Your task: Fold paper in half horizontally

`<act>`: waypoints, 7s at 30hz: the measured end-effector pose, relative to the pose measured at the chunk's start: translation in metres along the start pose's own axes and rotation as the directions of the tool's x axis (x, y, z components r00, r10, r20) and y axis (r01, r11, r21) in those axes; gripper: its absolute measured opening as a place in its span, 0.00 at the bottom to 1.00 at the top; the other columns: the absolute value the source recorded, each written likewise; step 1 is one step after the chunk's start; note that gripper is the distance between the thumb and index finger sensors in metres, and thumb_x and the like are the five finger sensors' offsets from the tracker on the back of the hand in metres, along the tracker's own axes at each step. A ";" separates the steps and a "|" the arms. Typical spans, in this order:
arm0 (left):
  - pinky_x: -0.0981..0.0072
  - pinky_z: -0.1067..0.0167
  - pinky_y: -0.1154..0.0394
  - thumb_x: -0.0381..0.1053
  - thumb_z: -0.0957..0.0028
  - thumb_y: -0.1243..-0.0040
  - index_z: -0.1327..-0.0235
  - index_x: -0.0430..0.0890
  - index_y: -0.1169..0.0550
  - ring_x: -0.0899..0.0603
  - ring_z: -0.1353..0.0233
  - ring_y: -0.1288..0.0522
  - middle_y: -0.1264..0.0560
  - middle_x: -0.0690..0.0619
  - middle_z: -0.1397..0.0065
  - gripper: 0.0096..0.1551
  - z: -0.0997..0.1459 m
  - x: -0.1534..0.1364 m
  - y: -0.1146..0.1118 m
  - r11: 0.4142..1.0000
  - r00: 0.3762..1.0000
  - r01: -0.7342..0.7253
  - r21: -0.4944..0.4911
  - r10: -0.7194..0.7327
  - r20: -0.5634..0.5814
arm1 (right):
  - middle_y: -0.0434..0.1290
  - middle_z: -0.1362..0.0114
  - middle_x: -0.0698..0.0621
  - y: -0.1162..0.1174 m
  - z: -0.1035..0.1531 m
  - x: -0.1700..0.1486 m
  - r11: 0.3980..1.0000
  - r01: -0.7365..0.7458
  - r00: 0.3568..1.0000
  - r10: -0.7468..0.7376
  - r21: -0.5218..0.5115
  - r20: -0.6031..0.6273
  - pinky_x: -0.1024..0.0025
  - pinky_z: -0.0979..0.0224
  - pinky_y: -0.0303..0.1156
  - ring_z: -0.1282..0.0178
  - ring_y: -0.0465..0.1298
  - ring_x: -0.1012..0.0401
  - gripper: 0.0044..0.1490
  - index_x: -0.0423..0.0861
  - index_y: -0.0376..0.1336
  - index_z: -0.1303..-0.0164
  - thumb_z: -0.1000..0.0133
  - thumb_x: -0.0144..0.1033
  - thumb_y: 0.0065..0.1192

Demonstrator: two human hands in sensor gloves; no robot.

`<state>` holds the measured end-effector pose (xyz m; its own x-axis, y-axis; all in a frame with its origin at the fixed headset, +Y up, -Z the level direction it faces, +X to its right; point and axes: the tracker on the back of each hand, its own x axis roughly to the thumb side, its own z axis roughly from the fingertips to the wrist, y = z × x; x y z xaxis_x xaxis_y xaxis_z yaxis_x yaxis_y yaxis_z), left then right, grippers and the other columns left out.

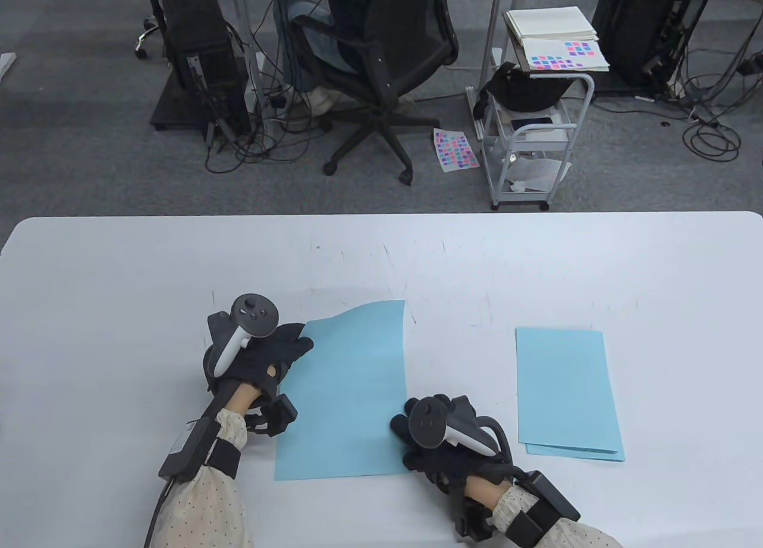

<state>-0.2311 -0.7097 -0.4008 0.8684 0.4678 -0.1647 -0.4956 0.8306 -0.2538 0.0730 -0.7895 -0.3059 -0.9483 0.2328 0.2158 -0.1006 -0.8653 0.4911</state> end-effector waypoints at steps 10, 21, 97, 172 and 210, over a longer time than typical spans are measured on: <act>0.46 0.18 0.39 0.62 0.58 0.39 0.44 0.75 0.22 0.50 0.17 0.32 0.24 0.71 0.26 0.25 0.057 -0.026 -0.023 0.988 0.989 0.147 0.050 -0.148 0.017 | 0.32 0.12 0.64 0.000 0.000 0.000 1.000 0.000 1.000 0.000 0.000 0.000 0.35 0.21 0.27 0.15 0.27 0.47 0.43 0.67 0.40 0.23 0.46 0.48 0.52; 0.45 0.17 0.41 0.62 0.58 0.38 0.44 0.75 0.22 0.53 0.16 0.36 0.26 0.74 0.25 0.26 0.069 -0.036 -0.045 0.956 0.955 0.292 0.012 -0.293 0.040 | 0.32 0.13 0.66 0.000 -0.001 -0.003 1.000 0.027 1.000 -0.027 0.010 -0.011 0.37 0.20 0.28 0.15 0.26 0.49 0.43 0.69 0.40 0.23 0.46 0.49 0.52; 0.43 0.15 0.49 0.68 0.67 0.45 0.33 0.79 0.46 0.50 0.11 0.55 0.54 0.78 0.17 0.44 0.064 -0.039 -0.086 0.769 0.788 0.614 -0.178 -0.610 0.083 | 0.38 0.11 0.58 -0.063 0.017 -0.020 0.968 0.166 0.980 -0.183 -0.188 -0.076 0.35 0.21 0.31 0.14 0.31 0.47 0.42 0.61 0.46 0.20 0.45 0.45 0.56; 0.44 0.14 0.51 0.69 0.64 0.48 0.34 0.81 0.50 0.51 0.11 0.56 0.58 0.77 0.17 0.43 0.063 -0.026 -0.095 0.781 0.810 0.584 -0.222 -0.579 0.096 | 0.41 0.13 0.65 -0.030 -0.041 0.034 0.997 -0.070 0.987 0.071 0.010 -0.143 0.35 0.22 0.25 0.14 0.31 0.49 0.43 0.65 0.44 0.22 0.46 0.47 0.58; 0.44 0.14 0.51 0.69 0.64 0.50 0.34 0.81 0.51 0.50 0.12 0.57 0.59 0.77 0.17 0.43 0.064 -0.026 -0.096 0.771 0.799 0.600 -0.217 -0.592 0.107 | 0.36 0.12 0.63 -0.004 0.006 0.012 0.996 -0.083 0.996 0.082 -0.023 -0.037 0.35 0.23 0.24 0.14 0.28 0.49 0.43 0.66 0.42 0.21 0.46 0.50 0.54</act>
<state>-0.2046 -0.7822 -0.3109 0.9890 -0.0854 0.1206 0.1348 0.8550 -0.5007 0.0637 -0.7810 -0.3001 -0.9638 0.1449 0.2240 -0.0289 -0.8915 0.4521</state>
